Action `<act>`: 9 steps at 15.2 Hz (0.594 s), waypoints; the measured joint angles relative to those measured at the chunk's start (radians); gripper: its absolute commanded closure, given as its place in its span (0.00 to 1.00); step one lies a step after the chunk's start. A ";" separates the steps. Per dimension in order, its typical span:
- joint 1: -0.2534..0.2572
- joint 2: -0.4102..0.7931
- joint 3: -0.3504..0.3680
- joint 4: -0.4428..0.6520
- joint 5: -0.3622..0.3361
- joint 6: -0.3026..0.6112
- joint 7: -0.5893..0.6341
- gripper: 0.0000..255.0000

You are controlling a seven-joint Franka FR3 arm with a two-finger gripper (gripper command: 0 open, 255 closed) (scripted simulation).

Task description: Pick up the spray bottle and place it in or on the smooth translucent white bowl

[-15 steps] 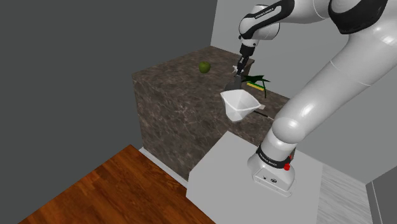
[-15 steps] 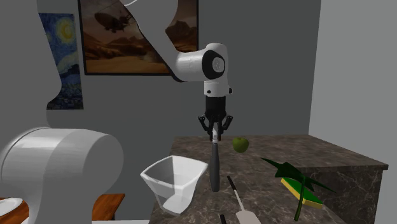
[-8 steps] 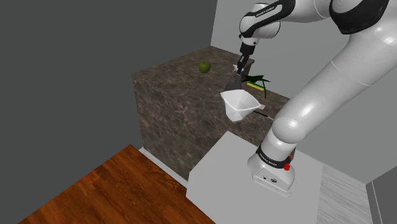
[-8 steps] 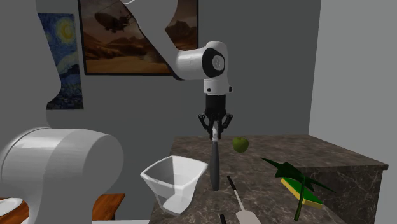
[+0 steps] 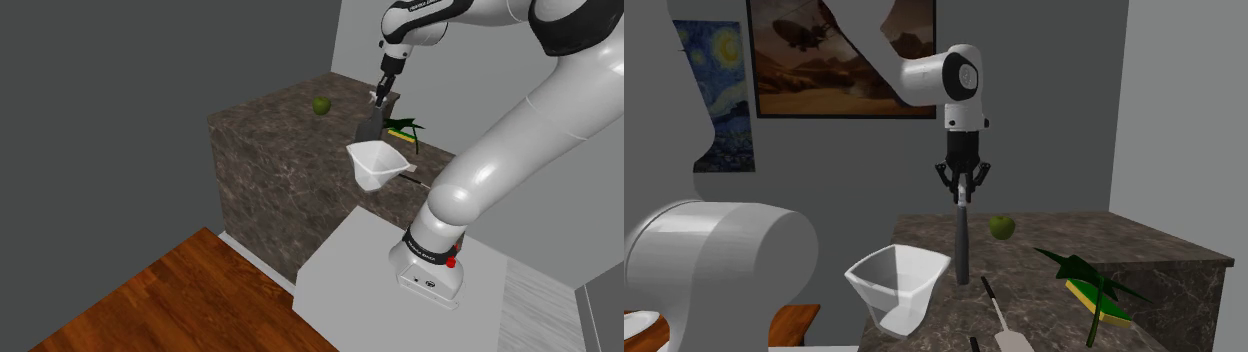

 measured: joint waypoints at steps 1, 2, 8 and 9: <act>0.000 -0.006 0.003 0.008 -0.002 -0.014 0.002 1.00; 0.000 -0.008 0.005 0.019 -0.002 -0.026 0.003 1.00; 0.003 -0.018 0.016 0.091 0.000 -0.108 0.006 1.00; 0.004 -0.020 0.020 0.102 0.000 -0.121 0.008 1.00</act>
